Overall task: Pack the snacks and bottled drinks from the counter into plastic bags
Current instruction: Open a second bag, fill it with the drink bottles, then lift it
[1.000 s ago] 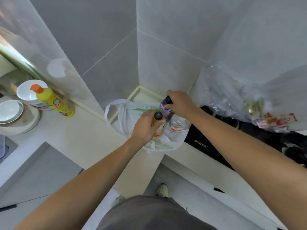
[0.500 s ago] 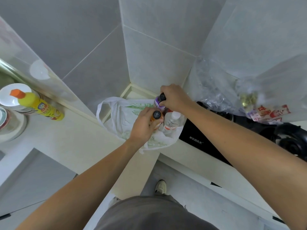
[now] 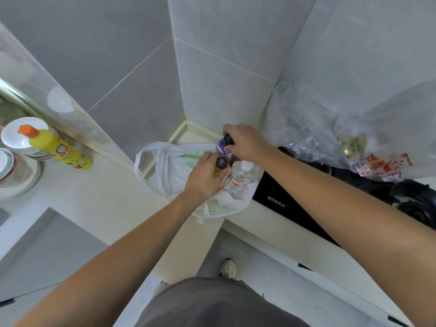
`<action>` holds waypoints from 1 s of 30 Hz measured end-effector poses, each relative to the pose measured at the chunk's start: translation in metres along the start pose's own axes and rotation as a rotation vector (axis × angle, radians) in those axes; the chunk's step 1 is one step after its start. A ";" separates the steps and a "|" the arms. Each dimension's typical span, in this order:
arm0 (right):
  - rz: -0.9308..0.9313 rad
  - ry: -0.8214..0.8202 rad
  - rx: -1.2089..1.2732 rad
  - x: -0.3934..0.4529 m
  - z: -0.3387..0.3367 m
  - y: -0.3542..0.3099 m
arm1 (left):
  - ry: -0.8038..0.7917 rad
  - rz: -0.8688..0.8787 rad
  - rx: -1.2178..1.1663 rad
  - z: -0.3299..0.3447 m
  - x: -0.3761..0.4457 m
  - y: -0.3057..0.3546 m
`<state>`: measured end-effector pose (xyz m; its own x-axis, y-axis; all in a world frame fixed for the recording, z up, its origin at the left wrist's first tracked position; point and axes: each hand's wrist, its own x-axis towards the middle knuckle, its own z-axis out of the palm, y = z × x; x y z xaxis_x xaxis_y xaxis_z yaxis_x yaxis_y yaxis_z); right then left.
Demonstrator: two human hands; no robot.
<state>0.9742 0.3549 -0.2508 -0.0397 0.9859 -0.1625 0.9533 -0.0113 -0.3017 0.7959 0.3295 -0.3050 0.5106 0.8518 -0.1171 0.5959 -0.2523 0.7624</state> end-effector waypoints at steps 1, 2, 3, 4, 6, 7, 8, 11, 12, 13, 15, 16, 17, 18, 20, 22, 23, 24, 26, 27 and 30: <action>-0.005 0.005 -0.008 -0.001 0.000 0.000 | -0.004 -0.013 0.005 0.000 -0.001 0.001; -0.008 0.012 -0.015 -0.002 0.000 -0.001 | -0.006 -0.021 0.007 -0.001 -0.003 0.003; -0.009 0.020 -0.016 -0.004 0.000 -0.001 | -0.007 -0.028 0.009 -0.001 -0.005 0.004; -0.007 0.029 -0.014 -0.006 -0.001 -0.002 | -0.004 -0.033 0.015 -0.002 -0.008 0.006; -0.012 0.060 0.002 -0.011 -0.004 -0.006 | 0.018 -0.037 0.041 -0.006 -0.014 0.011; -0.021 0.084 0.015 -0.015 -0.006 -0.007 | 0.035 -0.038 0.065 -0.009 -0.017 0.014; -0.035 0.114 0.024 -0.019 -0.007 -0.008 | 0.053 -0.036 0.097 -0.012 -0.020 0.018; -0.064 0.215 0.017 -0.038 -0.011 -0.009 | 0.130 0.035 0.239 -0.027 -0.033 0.030; -0.072 0.249 0.014 -0.045 -0.012 -0.008 | 0.158 0.075 0.300 -0.032 -0.037 0.035; -0.084 0.282 0.008 -0.054 -0.013 -0.007 | 0.184 0.113 0.360 -0.037 -0.040 0.038; -0.107 0.335 -0.027 -0.073 -0.014 -0.004 | 0.225 0.174 0.469 -0.045 -0.046 0.047; -0.105 0.350 -0.054 -0.083 -0.014 -0.002 | 0.242 0.198 0.515 -0.048 -0.048 0.053; -0.087 0.359 -0.078 -0.094 -0.015 0.000 | 0.257 0.223 0.557 -0.051 -0.051 0.059; -0.058 0.366 -0.098 -0.105 -0.015 0.001 | 0.267 0.249 0.591 -0.052 -0.053 0.065; 0.006 0.380 -0.127 -0.130 -0.016 0.004 | 0.267 0.300 0.632 -0.051 -0.057 0.076; 0.069 0.402 -0.134 -0.158 -0.015 0.008 | 0.248 0.341 0.651 -0.045 -0.062 0.086; 0.104 0.417 -0.130 -0.174 -0.014 0.009 | 0.236 0.361 0.659 -0.042 -0.065 0.091; 0.145 0.430 -0.136 -0.190 -0.013 0.010 | 0.218 0.388 0.664 -0.037 -0.067 0.095; 0.235 0.446 -0.157 -0.224 -0.011 0.012 | 0.180 0.462 0.657 -0.026 -0.073 0.106; 0.282 0.458 -0.158 -0.242 -0.009 0.014 | 0.162 0.502 0.650 -0.020 -0.077 0.111; 0.432 0.443 -0.157 -0.295 0.003 0.019 | 0.091 0.581 0.647 0.006 -0.090 0.130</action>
<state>1.0034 0.0636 -0.2118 0.4539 0.8737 0.1753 0.8894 -0.4321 -0.1494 0.8311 0.2171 -0.1995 0.8077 0.5339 0.2500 0.5059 -0.8455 0.1711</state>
